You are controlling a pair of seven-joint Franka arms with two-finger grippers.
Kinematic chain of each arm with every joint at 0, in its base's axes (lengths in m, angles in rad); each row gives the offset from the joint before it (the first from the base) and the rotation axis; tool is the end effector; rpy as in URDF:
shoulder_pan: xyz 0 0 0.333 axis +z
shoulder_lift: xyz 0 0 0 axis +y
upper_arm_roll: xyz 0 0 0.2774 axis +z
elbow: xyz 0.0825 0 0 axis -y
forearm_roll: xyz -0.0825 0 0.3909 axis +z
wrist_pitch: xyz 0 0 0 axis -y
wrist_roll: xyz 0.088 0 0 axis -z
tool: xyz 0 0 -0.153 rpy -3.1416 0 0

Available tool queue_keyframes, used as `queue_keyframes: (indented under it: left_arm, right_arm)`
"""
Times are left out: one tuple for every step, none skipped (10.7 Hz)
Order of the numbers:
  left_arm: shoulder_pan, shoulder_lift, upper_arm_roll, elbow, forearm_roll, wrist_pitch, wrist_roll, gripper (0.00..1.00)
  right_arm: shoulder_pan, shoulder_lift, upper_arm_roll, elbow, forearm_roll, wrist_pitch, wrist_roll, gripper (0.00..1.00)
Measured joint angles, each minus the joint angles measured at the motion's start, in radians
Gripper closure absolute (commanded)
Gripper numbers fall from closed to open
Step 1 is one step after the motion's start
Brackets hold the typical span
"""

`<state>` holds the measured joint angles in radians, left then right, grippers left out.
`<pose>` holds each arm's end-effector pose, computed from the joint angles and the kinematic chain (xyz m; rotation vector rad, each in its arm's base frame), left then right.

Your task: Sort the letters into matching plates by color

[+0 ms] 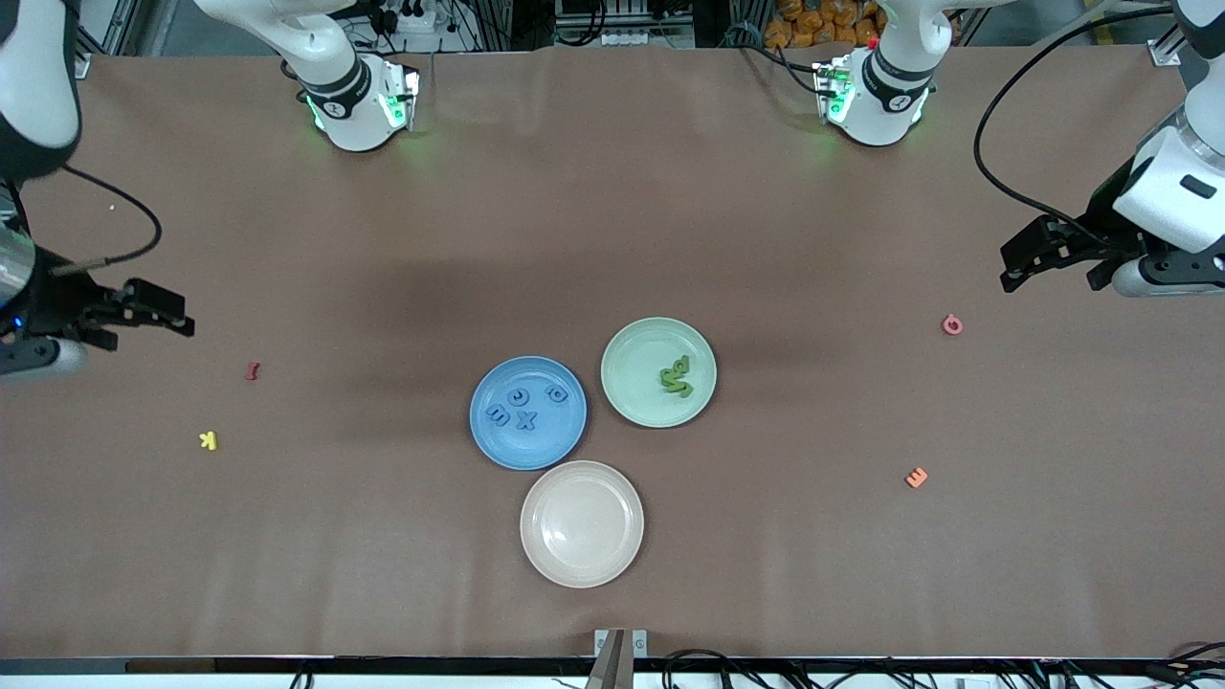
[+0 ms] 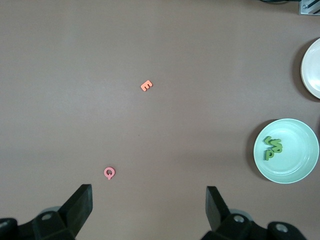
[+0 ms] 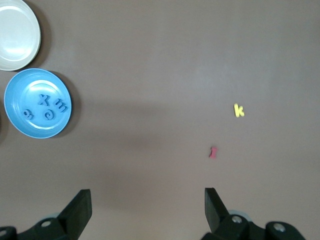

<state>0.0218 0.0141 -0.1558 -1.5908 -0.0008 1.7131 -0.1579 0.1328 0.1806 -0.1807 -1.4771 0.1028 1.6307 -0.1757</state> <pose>0.5787 -0.0777 0.5358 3.1182 0.0376 0.1667 0.6113 -0.0074 0.4860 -3.0632 -0.1885 0.0247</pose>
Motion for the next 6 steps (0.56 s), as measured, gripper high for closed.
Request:
queue_keyframes:
  left_arm:
    - [0.000,0.000,0.000,0.000,0.000,0.000,0.000,0.00]
    - [0.000,0.000,0.000,0.001,0.000,0.000,0.000,0.00]
    - [0.000,0.000,0.000,0.001,0.000,0.000,0.000,0.00]
    - [0.000,0.000,0.000,0.001,0.000,0.000,0.000,0.00]
    - [0.000,0.000,0.000,0.001,0.000,0.000,0.000,0.00]
    - [0.000,0.000,0.000,0.001,0.000,0.000,0.000,0.00]
  right_arm:
    - [0.008,-0.031,0.001,0.000,-0.010,-0.040,0.049,0.00]
    - [0.012,-0.058,0.001,0.000,-0.018,-0.076,0.074,0.00]
    - [0.011,-0.080,0.001,-0.001,-0.023,-0.100,0.084,0.00]
    - [0.011,-0.100,-0.001,-0.001,-0.026,-0.124,0.090,0.00]
    - [0.011,-0.112,-0.002,-0.001,-0.027,-0.150,0.099,0.00]
    - [0.011,-0.122,-0.002,-0.001,-0.027,-0.171,0.111,0.00]
